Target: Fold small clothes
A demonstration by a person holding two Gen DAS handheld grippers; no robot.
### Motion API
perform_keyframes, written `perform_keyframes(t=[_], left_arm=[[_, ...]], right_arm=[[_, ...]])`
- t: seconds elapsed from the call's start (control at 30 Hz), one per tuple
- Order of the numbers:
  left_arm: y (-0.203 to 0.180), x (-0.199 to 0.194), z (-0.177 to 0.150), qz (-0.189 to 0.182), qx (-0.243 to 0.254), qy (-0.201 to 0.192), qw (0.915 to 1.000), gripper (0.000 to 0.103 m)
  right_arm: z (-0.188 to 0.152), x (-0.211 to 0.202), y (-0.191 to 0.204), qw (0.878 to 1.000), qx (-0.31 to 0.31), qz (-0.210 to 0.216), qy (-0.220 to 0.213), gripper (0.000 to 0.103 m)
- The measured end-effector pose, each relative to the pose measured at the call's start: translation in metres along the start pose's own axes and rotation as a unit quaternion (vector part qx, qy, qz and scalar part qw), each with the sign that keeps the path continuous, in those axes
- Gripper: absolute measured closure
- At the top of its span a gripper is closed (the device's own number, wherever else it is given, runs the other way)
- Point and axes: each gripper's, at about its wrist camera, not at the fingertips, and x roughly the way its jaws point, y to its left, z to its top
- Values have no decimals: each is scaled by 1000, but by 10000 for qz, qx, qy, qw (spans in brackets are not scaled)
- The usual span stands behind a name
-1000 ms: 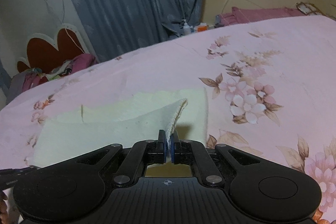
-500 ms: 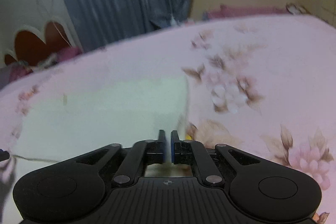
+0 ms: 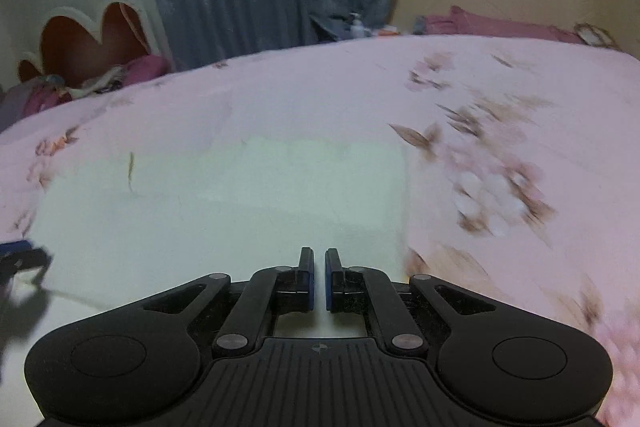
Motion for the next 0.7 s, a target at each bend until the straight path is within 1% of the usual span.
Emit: perform_keyframes(t=[0.03, 0.1, 0.17, 0.23, 0.27, 0.3, 0.33, 0.37, 0.43, 0.53, 0.6, 0.63, 0.7], left_arm=[[3, 10, 6, 16, 1, 0, 10000, 52], [20, 30, 15, 103, -66, 80, 9999, 52], [40, 39, 17, 74, -244, 35, 9997, 53], [50, 33, 20, 31, -395, 3, 9992, 54], [50, 25, 20, 153, -417, -79, 9990, 53], [48, 17, 19, 102, -443, -205, 9988, 53], [45, 11, 19, -83, -461, -296, 9985, 51], [37, 9, 18, -203, -435, -327, 9983, 51], [10, 9, 15, -370, -209, -280, 9987, 51], [-27, 15, 9, -528, 132, -214, 9983, 51], [-41, 18, 1, -480, 278, -149, 9984, 51], [-42, 20, -4, -445, 295, -79, 9985, 51], [-37, 18, -16, -370, 411, -86, 9984, 51]], right_arm=[[4, 8, 0, 10000, -94, -19, -12, 100], [10, 27, -14, 9996, 65, -238, 133, 100], [14, 37, -32, 9967, 273, -724, 228, 100], [15, 33, -46, 9962, 536, -640, 248, 100], [16, 28, -46, 9960, 542, -666, 242, 100], [17, 22, -39, 9962, 458, -730, 141, 100], [18, 16, -31, 9970, 421, -656, 8, 100], [21, 15, -21, 9980, 439, -458, -60, 100], [24, 20, 8, 9993, 356, 66, -30, 100], [26, 38, 59, 9983, 85, 571, 98, 100], [24, 49, 84, 9974, -85, 695, 168, 100], [21, 54, 90, 9972, -145, 701, 230, 100], [15, 58, 93, 9968, -306, 672, 303, 100]])
